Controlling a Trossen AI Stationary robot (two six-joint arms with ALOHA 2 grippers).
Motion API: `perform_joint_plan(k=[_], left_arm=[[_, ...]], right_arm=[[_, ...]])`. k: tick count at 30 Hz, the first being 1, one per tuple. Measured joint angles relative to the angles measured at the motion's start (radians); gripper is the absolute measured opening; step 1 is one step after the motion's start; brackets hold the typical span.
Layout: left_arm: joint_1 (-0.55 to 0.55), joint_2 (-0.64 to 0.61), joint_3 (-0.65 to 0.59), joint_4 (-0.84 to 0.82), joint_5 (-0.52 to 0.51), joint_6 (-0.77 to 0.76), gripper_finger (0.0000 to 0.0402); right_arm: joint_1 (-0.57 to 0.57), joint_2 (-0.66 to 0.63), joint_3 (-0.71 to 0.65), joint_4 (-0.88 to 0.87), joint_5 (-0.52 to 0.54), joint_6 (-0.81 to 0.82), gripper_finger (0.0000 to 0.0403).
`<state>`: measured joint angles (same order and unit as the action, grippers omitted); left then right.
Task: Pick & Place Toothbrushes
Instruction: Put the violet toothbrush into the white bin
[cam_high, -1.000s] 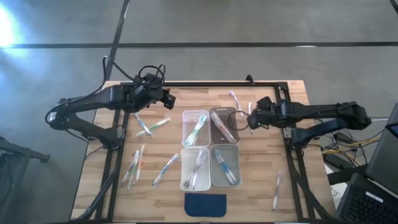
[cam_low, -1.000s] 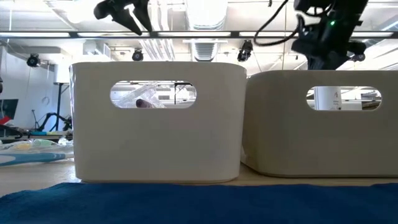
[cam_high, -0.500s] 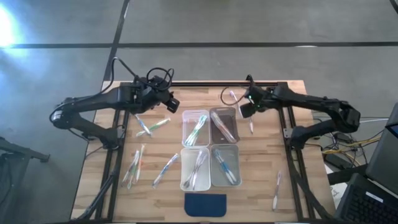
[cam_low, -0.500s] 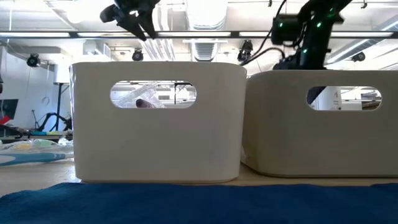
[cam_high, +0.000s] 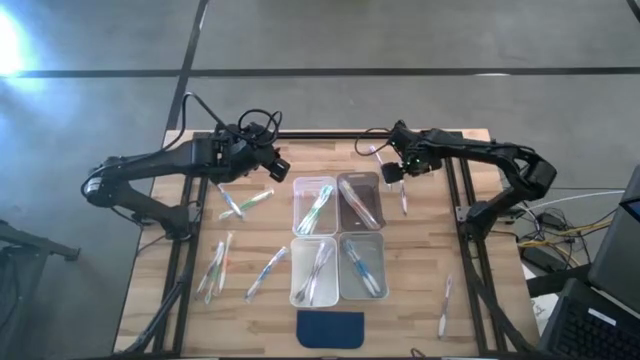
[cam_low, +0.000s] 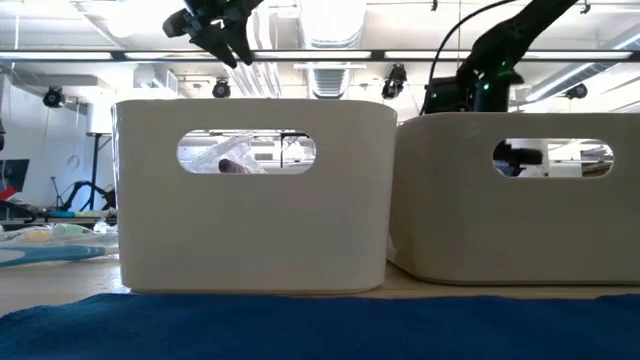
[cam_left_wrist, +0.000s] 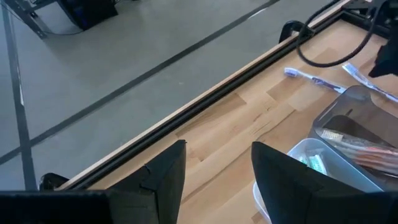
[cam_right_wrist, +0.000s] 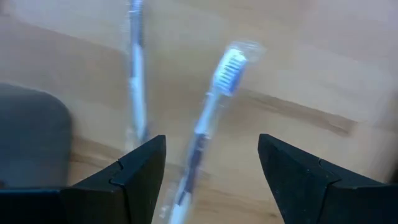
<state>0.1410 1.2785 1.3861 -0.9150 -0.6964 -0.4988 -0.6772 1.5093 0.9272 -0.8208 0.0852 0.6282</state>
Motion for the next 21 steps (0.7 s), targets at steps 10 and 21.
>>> perform_joint_plan(k=[10, 21], left_arm=[[0.0, 0.0, 0.0, -0.004, 0.05, 0.012, 0.0188], [0.001, 0.0, 0.0, -0.006, 0.051, 0.02, 0.0188]], right_arm=[[-0.05, 0.105, 0.0, 0.05, -0.019, -0.013, 0.0234], [-0.084, 0.199, 0.002, 0.064, -0.028, -0.047, 0.0185]])
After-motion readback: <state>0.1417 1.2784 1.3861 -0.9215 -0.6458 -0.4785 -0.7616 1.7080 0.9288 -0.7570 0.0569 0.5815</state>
